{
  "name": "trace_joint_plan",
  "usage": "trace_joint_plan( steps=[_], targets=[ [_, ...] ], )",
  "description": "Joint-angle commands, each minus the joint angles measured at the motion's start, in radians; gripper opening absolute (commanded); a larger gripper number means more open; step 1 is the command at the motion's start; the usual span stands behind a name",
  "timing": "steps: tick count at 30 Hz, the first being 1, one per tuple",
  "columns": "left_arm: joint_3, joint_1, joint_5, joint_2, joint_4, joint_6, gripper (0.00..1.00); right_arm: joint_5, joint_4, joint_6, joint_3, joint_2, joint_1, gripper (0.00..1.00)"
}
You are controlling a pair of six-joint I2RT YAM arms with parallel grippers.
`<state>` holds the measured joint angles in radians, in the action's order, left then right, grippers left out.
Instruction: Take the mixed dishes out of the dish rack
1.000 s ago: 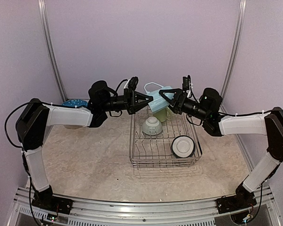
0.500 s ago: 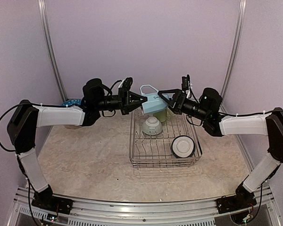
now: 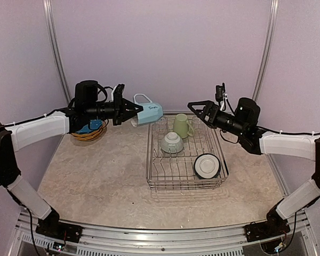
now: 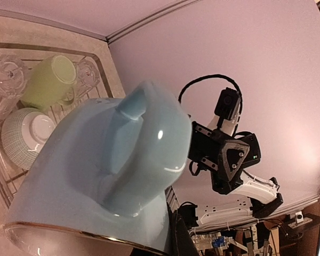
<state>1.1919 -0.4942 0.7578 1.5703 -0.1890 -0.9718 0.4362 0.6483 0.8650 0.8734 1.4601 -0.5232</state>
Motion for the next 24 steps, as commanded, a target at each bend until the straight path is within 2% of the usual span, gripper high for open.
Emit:
trace_joint_plan(
  steps=[1,6,10,16,24],
  targets=[
    [0.123,0.032,-0.154,-0.063,0.365,0.175,0.00,-0.054,-0.115,-0.082,-0.021,-0.061,0.014,1.00],
    [0.272,0.045,-0.382,-0.036,0.720,0.325,0.00,-0.102,-0.212,-0.167,-0.002,-0.107,0.015,1.00],
    [0.403,0.055,-0.523,0.048,0.931,0.422,0.00,-0.159,-0.306,-0.235,0.019,-0.140,0.015,1.00],
    [0.611,0.066,-0.628,0.235,1.143,0.511,0.00,-0.215,-0.394,-0.280,0.019,-0.193,0.017,1.00],
    [0.874,0.071,-0.804,0.471,1.312,0.590,0.00,-0.248,-0.447,-0.307,0.019,-0.231,0.018,1.00]
  ],
)
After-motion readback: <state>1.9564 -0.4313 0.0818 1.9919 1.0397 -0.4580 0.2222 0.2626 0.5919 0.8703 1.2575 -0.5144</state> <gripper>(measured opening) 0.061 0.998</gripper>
